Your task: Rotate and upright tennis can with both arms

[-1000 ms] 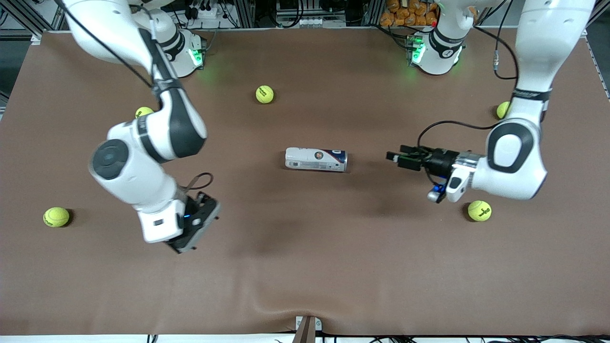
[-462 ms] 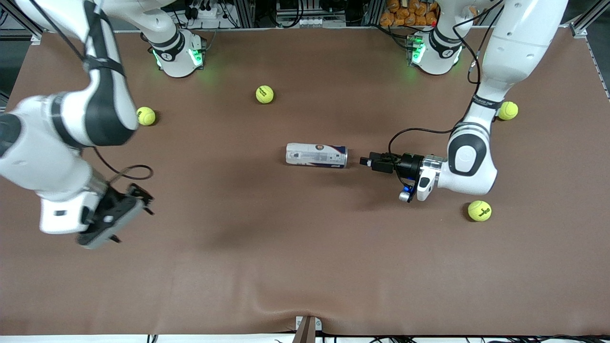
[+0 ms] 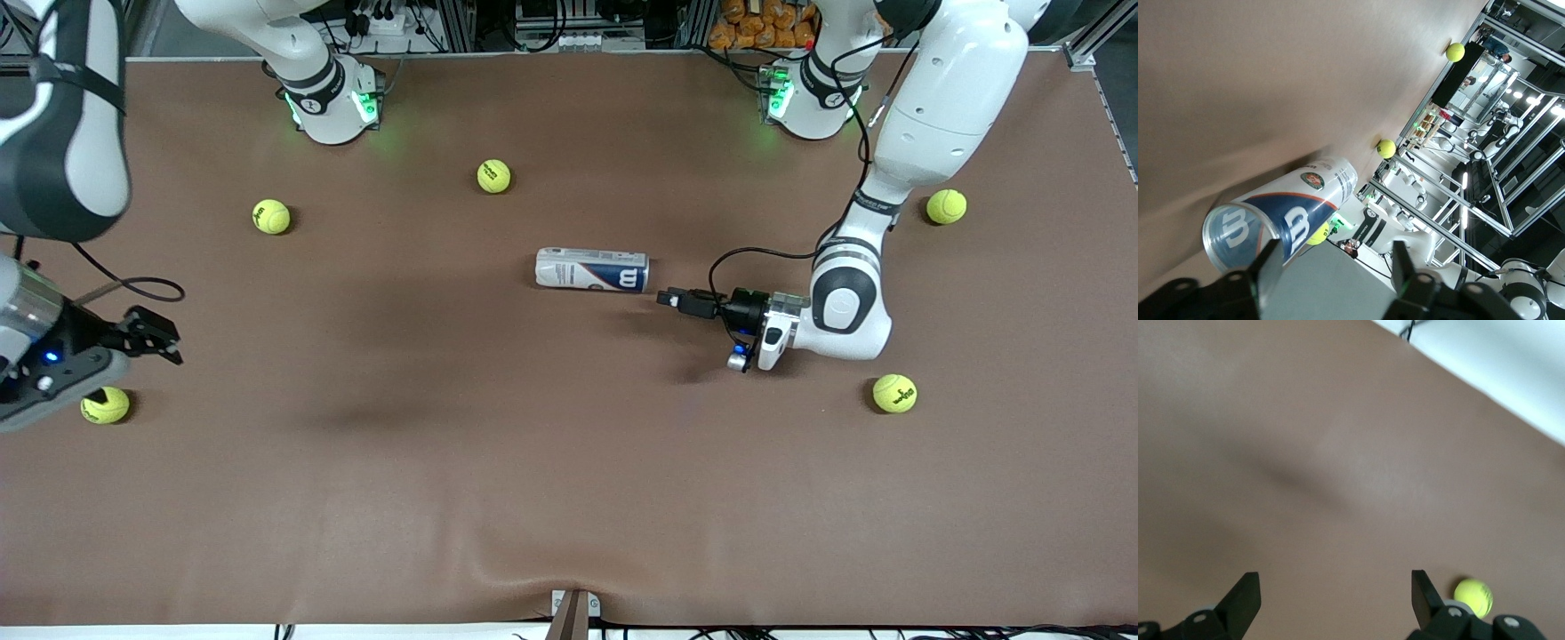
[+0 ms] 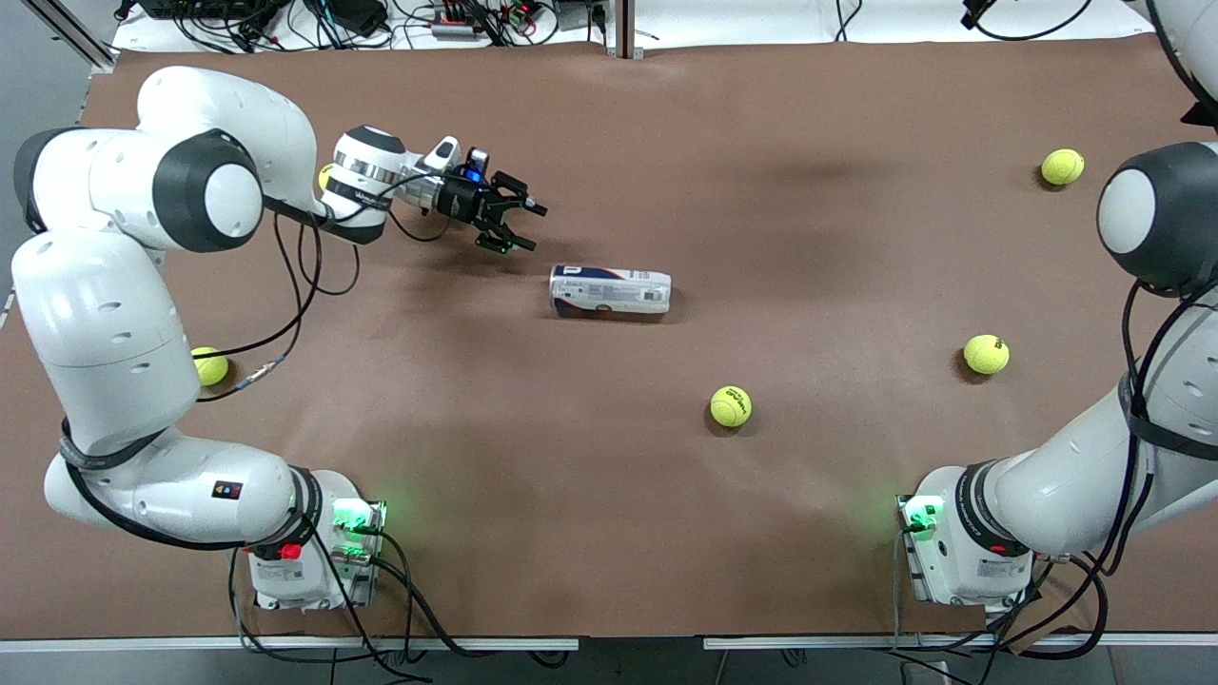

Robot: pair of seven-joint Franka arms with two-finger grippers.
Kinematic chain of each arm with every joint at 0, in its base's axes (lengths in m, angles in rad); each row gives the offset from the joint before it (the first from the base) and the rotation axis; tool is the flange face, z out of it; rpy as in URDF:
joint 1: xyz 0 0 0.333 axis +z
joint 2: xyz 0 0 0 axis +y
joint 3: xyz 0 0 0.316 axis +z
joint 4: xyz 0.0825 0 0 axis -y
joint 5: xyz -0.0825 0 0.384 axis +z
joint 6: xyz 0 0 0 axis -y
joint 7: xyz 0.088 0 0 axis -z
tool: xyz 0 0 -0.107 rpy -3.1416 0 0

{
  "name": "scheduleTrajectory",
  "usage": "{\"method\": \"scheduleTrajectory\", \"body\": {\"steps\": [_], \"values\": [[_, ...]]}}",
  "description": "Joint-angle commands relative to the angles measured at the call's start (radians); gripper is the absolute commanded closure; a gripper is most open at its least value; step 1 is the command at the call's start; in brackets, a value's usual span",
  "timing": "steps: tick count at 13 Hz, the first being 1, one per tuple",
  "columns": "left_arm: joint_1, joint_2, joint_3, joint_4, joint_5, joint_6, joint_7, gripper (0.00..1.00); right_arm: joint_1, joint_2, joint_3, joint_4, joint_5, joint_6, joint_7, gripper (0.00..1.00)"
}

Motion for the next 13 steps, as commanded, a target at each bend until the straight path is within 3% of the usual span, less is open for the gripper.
{"method": "scheduleTrajectory", "body": {"steps": [1, 6, 8, 11, 13], "values": [[-0.02, -0.014, 0.0, -0.04, -0.03, 0.017, 0.025, 0.38, -0.003, -0.076, -0.013, -0.041, -0.006, -0.091, 0.09, 0.0], [-0.03, -0.013, 0.0, -0.097, -0.028, 0.017, 0.065, 0.39, -0.013, -0.124, -0.027, -0.039, -0.004, -0.238, 0.227, 0.0], [-0.03, -0.008, 0.0, -0.104, -0.03, 0.017, 0.076, 0.49, -0.045, -0.135, -0.011, -0.039, 0.0, -0.26, 0.236, 0.0], [-0.033, 0.013, 0.0, -0.086, -0.071, 0.024, 0.077, 0.5, -0.225, -0.158, 0.188, -0.035, -0.001, -0.285, 0.266, 0.0], [-0.04, 0.028, 0.0, -0.057, -0.105, 0.035, 0.077, 0.5, -0.26, -0.176, 0.236, -0.035, -0.003, -0.308, 0.32, 0.0]]}}
